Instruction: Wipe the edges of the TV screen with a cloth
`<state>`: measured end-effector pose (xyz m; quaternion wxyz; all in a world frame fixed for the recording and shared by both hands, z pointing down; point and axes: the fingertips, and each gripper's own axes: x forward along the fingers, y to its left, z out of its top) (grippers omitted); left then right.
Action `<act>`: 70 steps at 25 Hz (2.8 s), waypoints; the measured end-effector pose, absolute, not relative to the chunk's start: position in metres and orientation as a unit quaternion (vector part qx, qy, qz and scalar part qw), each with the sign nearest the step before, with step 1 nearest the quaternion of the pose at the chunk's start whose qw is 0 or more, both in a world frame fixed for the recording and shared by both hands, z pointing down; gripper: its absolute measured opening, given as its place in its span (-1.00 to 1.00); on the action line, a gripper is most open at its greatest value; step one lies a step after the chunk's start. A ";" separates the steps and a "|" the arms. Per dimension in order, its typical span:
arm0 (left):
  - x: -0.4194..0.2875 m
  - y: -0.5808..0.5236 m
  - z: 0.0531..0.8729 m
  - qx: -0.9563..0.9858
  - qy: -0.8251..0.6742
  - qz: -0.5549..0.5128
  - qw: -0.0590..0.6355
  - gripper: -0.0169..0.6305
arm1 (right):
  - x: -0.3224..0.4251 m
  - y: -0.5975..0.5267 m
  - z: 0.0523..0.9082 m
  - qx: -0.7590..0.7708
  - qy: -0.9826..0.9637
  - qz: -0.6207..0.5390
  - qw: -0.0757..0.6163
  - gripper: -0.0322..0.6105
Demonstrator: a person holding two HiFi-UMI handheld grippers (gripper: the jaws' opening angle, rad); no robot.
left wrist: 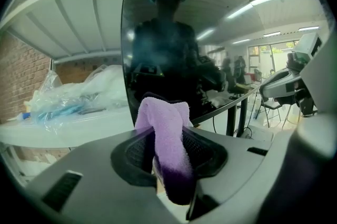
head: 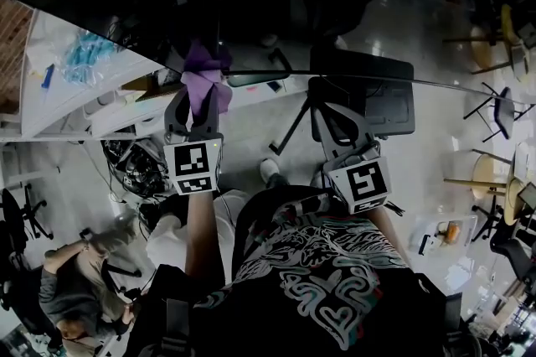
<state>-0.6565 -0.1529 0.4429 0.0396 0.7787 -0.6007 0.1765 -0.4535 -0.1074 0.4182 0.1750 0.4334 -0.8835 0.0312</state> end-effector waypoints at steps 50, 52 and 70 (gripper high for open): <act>-0.556 -0.154 0.435 0.795 -0.577 0.178 0.064 -0.52 | -0.362 -0.118 0.412 0.459 -0.875 0.047 0.150 -0.79; -0.553 -0.154 0.435 0.795 -0.576 0.177 0.064 -0.52 | -0.359 -0.118 0.412 0.459 -0.875 0.048 0.148 -0.79; -0.519 -0.157 0.436 0.805 -0.563 0.174 0.074 -0.52 | -0.332 -0.121 0.412 0.467 -0.871 0.053 0.141 -0.79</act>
